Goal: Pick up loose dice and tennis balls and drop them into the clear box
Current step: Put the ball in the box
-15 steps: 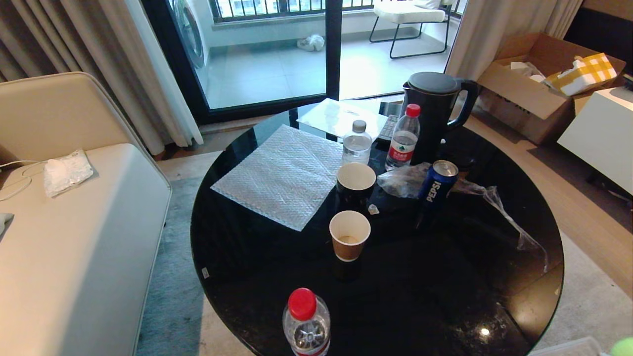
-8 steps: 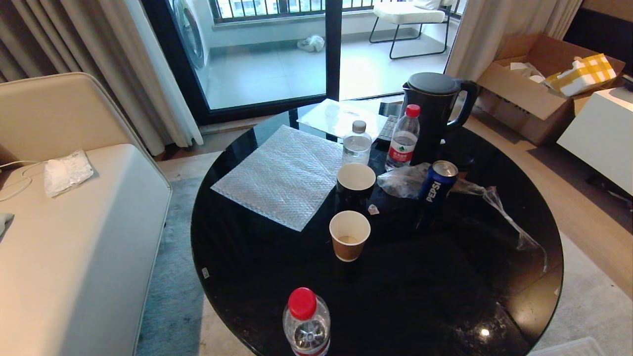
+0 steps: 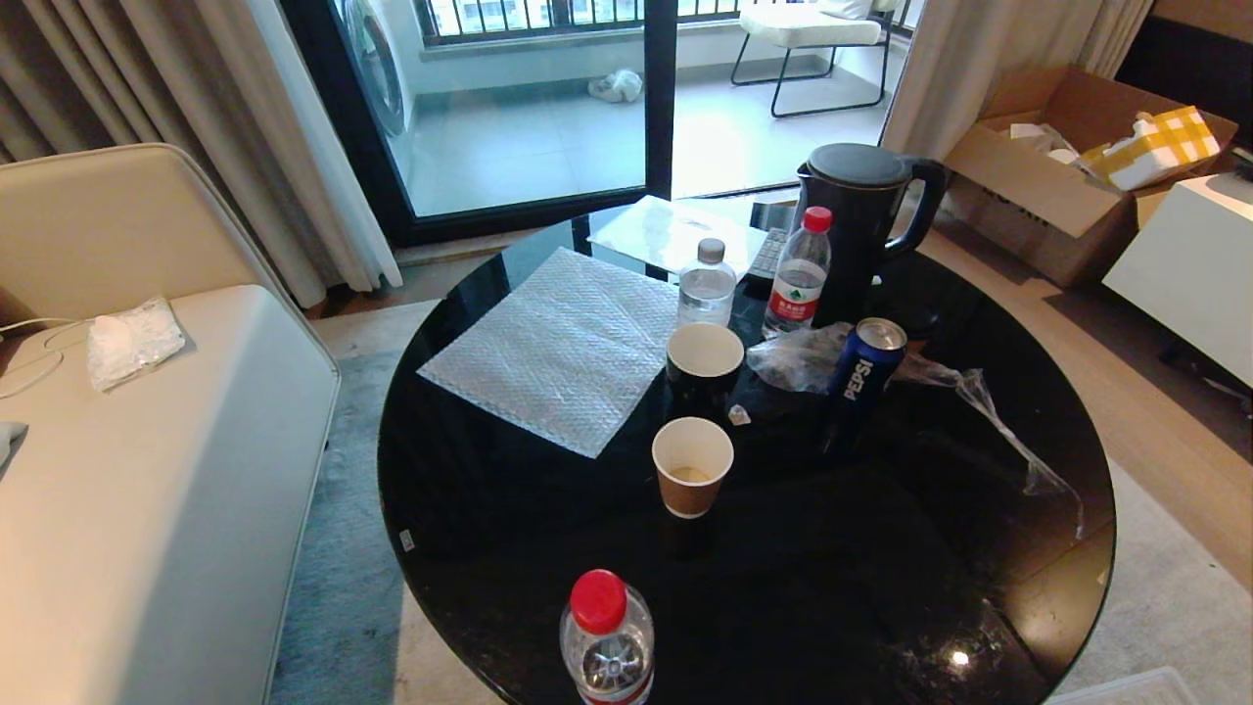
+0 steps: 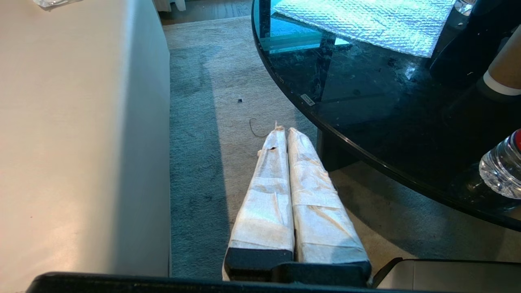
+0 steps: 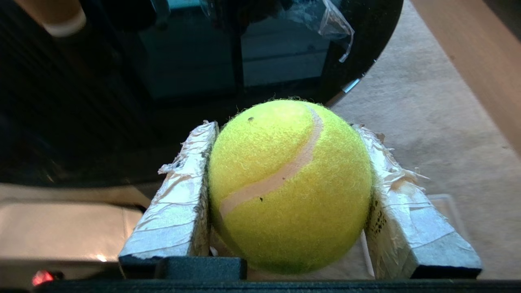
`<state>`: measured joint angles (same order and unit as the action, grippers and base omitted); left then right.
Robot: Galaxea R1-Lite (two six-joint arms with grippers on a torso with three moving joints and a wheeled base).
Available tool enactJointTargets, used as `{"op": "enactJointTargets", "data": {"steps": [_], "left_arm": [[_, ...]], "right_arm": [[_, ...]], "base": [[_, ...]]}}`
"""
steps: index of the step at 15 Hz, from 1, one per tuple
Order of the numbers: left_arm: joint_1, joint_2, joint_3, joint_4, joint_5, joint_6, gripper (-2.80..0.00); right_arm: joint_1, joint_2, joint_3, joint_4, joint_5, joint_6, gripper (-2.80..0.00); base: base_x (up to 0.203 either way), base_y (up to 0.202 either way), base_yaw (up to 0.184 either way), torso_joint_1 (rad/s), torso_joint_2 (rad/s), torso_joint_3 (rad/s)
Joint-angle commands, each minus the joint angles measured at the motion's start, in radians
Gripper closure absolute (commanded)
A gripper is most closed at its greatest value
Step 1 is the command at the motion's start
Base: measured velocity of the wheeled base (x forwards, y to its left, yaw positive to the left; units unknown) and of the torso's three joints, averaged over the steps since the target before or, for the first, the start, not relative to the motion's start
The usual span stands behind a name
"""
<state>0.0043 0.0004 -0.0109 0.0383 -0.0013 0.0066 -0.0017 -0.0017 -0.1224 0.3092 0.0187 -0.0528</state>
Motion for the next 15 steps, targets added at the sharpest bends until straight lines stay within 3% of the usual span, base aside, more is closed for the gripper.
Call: {"op": "enactJointTargets", "data": {"steps": [1,15], "left_arm": [[0.000,0.001,0.000,0.000,0.000,0.001,0.00],[0.000,0.000,0.000,0.000,0.000,0.002,0.00]], "right_arm": [[0.003,0.002,0.006,-0.012,0.000,-0.001,0.00],[0.009,0.002,0.006,-0.012,0.001,-0.013,0.00]], "base": [[0.000,0.000,0.000,0.000,0.00,0.000],[0.000,0.000,0.000,0.000,0.00,0.000]]}}
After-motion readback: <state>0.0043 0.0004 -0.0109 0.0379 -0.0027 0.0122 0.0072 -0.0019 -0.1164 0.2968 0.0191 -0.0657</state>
